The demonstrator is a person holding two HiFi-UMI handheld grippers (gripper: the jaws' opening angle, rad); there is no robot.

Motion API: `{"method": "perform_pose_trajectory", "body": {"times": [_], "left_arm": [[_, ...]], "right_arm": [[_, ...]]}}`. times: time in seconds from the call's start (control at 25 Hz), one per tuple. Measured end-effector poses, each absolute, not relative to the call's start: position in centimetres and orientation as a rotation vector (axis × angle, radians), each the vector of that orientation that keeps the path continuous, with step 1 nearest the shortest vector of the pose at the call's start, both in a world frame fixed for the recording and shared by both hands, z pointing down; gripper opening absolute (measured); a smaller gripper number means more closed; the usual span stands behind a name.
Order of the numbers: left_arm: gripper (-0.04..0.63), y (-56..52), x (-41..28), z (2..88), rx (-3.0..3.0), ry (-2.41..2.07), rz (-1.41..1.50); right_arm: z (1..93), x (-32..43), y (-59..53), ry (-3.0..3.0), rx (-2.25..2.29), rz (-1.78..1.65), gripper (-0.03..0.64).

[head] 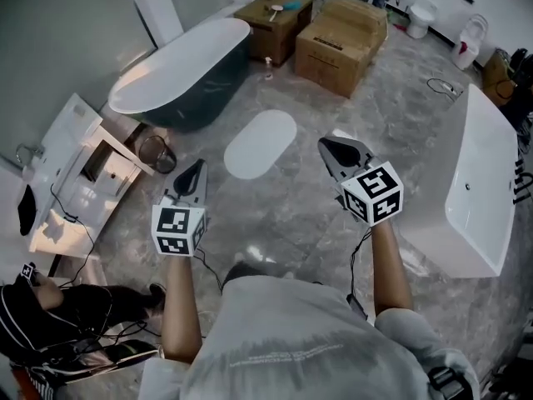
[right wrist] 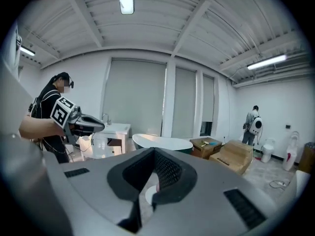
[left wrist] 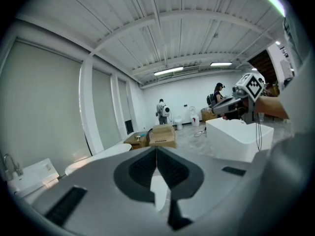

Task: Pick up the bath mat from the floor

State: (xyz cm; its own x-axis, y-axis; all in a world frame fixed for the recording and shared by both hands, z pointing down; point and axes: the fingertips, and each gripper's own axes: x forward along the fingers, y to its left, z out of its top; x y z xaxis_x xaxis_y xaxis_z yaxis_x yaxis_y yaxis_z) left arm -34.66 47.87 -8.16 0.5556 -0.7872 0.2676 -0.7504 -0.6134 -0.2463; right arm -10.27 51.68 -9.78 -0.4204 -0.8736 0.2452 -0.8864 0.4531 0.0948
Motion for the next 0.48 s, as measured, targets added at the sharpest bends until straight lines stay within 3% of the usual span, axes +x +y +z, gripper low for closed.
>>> {"method": "perform_pose_trajectory", "body": {"times": [0.48], "left_arm": [[0.018,42.8,-29.1,-5.8,-2.695,1.308,-0.618]], "right_arm": [[-7.8,-3.8,46.6,-2.41,1.55,0.083,0.015]]}}
